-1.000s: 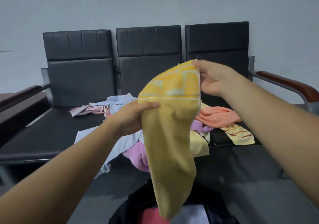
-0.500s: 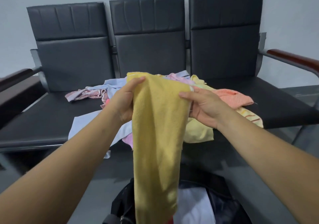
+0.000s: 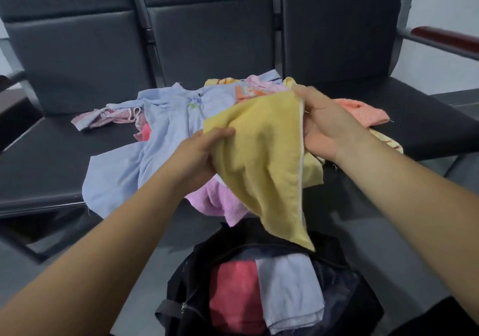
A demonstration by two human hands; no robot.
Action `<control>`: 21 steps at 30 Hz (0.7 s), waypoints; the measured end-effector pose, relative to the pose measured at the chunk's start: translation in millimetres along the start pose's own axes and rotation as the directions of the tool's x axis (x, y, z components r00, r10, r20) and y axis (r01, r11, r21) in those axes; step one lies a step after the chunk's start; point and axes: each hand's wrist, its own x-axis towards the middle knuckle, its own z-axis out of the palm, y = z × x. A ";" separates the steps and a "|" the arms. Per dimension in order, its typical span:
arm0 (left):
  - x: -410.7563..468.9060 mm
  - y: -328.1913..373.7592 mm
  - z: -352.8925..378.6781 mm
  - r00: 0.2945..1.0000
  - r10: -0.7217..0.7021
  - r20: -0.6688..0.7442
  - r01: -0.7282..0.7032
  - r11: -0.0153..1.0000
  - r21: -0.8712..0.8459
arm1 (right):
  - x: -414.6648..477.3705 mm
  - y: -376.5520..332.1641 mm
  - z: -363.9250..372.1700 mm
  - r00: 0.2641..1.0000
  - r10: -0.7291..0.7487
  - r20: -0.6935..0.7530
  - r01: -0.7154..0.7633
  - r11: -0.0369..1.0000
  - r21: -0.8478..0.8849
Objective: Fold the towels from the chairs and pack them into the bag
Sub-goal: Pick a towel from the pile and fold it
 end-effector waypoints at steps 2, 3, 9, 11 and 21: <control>3.6 5.0 2.6 0.999 -0.015 -0.036 0.011 0.995 -0.104 | -0.8 -0.8 -5.0 0.992 0.029 0.123 -0.016 0.994 -0.107; 5.2 6.9 2.1 0.999 -0.019 -0.045 0.012 0.988 -0.153 | -0.3 1.1 -7.8 0.979 0.067 0.190 -0.034 0.985 -0.170; -0.9 23.1 -8.2 0.990 0.068 0.124 -0.067 0.998 -0.017 | 2.2 -4.8 -10.4 0.987 0.014 0.161 0.028 0.966 -0.256; -3.8 29.8 -13.5 0.988 0.097 0.122 -0.119 0.974 0.191 | -2.9 -13.1 -9.1 0.992 -0.018 0.122 0.049 0.965 -0.259; -21.6 40.5 -7.9 0.963 0.265 0.041 -0.268 0.959 0.091 | -24.9 -21.1 3.3 0.986 -0.003 0.164 0.013 0.998 -0.060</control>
